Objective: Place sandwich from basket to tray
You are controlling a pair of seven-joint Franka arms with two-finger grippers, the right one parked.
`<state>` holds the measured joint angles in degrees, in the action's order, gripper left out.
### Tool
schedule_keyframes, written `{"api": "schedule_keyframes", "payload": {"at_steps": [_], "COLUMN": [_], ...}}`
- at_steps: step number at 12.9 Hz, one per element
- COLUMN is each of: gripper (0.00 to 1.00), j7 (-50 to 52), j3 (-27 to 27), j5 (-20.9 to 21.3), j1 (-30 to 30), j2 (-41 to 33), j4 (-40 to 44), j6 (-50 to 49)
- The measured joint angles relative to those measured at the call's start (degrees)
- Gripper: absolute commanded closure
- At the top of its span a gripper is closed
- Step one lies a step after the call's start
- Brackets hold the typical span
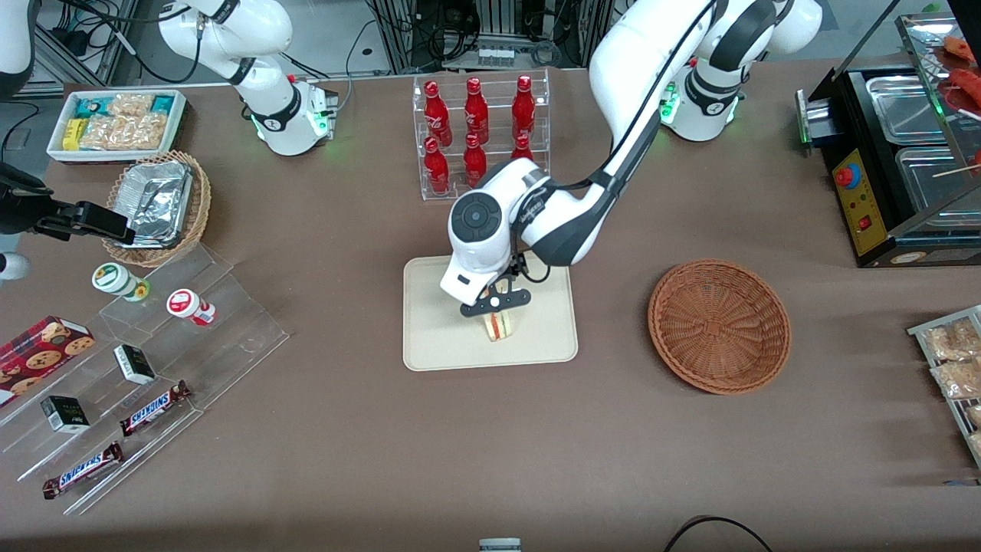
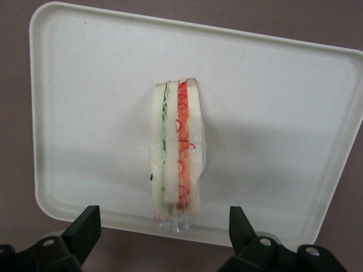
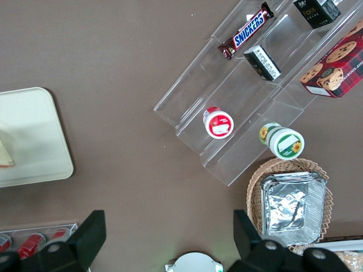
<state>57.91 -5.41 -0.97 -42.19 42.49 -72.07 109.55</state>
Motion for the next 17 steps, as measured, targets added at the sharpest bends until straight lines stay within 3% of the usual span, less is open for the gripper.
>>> {"api": "schedule_keyframes", "payload": {"at_steps": [4,6,12,17], "gripper": [0.00,0.00,0.00,0.00], "j7": [-1.3,-7.1,-27.4,-40.2], "j3": [0.4,0.6,1.2,1.6], "j5": [0.0,0.0,0.3,0.8], "j1": [1.2,3.4,13.1,23.8], "j2": [-3.5,-5.8,-9.6,-17.8], "j4": [0.3,0.4,-0.1,-6.9], "j6": [-4.7,-8.2,-16.2,-18.1]}}
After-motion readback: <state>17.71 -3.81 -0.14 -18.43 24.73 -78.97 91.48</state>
